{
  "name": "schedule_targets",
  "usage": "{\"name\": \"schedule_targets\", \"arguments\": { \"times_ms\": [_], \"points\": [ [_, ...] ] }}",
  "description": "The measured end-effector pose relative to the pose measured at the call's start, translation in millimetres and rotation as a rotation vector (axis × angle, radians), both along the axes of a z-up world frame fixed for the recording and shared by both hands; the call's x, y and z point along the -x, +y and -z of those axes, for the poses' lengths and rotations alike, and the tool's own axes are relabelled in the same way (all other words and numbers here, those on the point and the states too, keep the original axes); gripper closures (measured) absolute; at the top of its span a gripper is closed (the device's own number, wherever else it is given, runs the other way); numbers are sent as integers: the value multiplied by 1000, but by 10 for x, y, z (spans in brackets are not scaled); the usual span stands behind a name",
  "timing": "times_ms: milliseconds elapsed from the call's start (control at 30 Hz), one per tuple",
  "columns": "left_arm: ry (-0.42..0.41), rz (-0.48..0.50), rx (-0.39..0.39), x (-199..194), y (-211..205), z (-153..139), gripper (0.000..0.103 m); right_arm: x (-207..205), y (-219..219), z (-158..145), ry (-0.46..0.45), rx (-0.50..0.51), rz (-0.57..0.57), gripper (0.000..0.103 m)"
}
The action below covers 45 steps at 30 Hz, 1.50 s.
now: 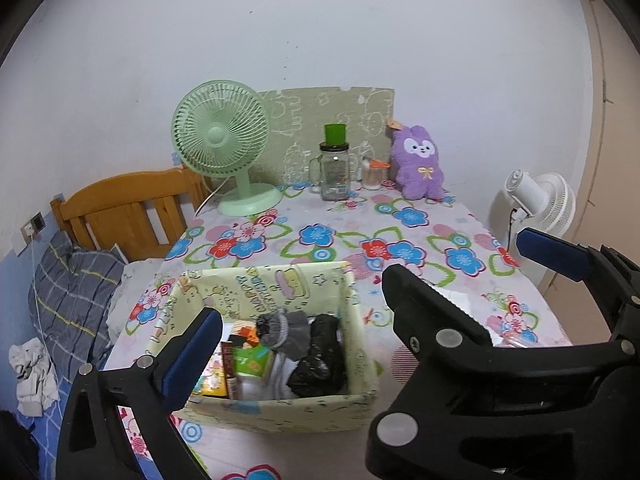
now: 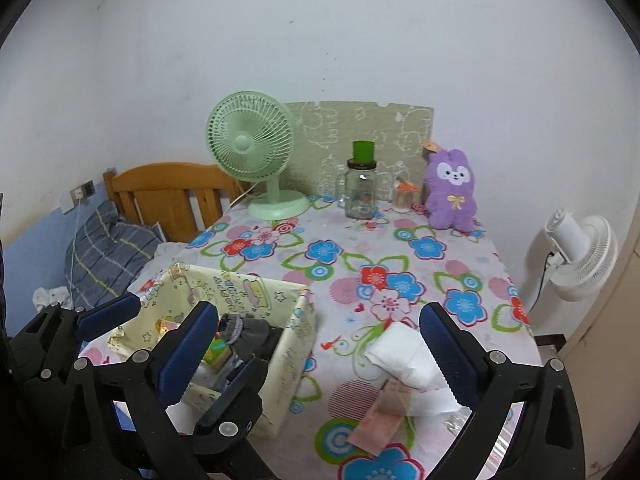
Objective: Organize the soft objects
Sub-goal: 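Withdraw both tools from the box toward the remaining soft items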
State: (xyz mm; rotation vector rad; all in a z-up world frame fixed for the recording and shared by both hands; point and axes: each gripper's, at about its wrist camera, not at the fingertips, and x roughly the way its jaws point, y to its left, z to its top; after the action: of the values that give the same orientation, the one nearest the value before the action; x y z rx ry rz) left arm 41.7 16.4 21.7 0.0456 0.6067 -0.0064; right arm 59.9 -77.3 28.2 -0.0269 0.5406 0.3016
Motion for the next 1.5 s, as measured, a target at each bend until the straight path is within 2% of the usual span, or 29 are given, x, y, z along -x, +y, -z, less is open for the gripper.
{"name": "schedule_targets", "arguments": {
  "times_ms": [700,900,1100,1267,1500],
  "points": [
    [-26,92,-2,125,-566,-32,0,239,-554,-22,-36,0,93,0],
    [-51,38,-15,168,-676,-6,0,281,-696,13,-43,7,139,0],
    [-30,82,7,166,-785,64,0,295,-833,76,-34,8,163,0],
    [-39,123,36,160,-893,123,0,339,-977,149,-45,-31,198,0],
    [8,163,49,86,-1016,307,0,301,-1101,328,-18,-32,215,0]
  ]
}}
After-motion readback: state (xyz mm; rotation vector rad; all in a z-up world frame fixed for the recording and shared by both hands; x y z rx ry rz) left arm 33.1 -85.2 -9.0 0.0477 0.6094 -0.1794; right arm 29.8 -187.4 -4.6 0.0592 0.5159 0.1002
